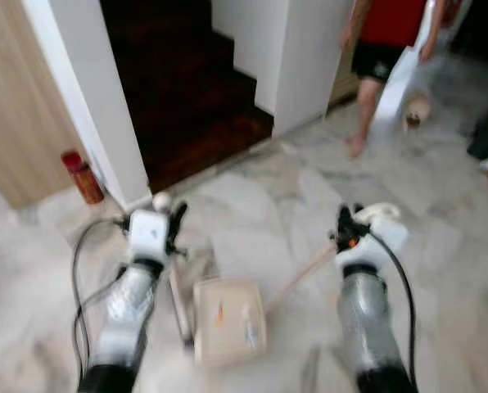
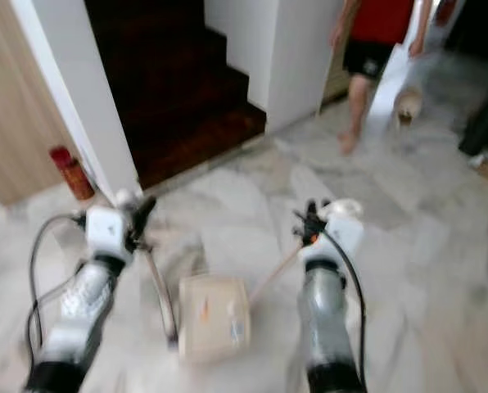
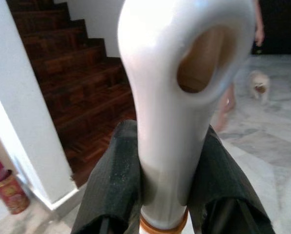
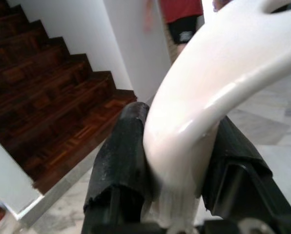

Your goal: Sweep floor

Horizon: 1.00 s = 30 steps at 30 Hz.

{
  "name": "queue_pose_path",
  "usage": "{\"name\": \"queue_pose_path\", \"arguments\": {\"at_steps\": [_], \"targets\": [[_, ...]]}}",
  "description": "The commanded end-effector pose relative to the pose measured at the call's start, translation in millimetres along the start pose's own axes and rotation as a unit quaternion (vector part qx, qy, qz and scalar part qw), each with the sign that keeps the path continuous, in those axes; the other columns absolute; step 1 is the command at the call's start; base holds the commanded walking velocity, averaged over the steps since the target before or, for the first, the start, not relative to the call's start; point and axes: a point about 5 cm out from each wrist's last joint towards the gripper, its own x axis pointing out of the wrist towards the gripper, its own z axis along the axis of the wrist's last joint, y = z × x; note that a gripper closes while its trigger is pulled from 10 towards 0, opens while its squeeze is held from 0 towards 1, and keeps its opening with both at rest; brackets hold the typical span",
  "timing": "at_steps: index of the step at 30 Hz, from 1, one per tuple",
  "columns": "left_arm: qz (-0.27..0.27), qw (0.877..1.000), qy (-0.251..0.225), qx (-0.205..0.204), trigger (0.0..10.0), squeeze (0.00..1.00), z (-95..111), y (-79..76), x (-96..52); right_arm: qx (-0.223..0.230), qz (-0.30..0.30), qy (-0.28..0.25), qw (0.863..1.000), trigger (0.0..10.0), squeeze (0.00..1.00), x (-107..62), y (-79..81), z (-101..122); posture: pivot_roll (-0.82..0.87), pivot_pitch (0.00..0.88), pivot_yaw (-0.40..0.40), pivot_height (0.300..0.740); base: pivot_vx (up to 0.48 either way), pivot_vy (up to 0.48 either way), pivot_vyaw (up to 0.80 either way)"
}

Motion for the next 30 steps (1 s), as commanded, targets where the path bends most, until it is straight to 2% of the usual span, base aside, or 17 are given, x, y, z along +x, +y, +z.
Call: {"name": "queue_pose_path", "arguments": {"at_steps": [1,11,25,30], "targets": [[0.002,1.0,-0.029,0.009,10.0,0.0,12.9,4.3,5.7,0.008,0.015,-0.04,0.999,10.0,0.0,8.0,10.4,18.0,0.03,0.0,-0.027,0.74,0.0,0.416,0.0],[-0.001,1.0,-0.029,0.01,10.0,0.0,13.5,4.0,6.8,0.002,0.019,-0.039,0.999,10.0,0.0,7.6,11.0,17.1,0.03,0.0,-0.023,0.74,0.0,0.416,0.0],[-0.003,0.999,-0.031,0.013,10.0,0.0,14.7,4.6,8.0,0.006,0.025,-0.038,0.999,10.0,0.0,7.3,14.6,16.2,0.04,0.0,-0.018,0.74,0.0,0.416,0.59],[-0.003,0.999,-0.03,0.013,10.0,0.0,14.7,4.8,7.9,0.012,0.026,-0.03,0.999,10.0,0.0,7.1,14.7,14.0,0.04,0.0,-0.018,0.74,0.0,0.414,0.0]]}}
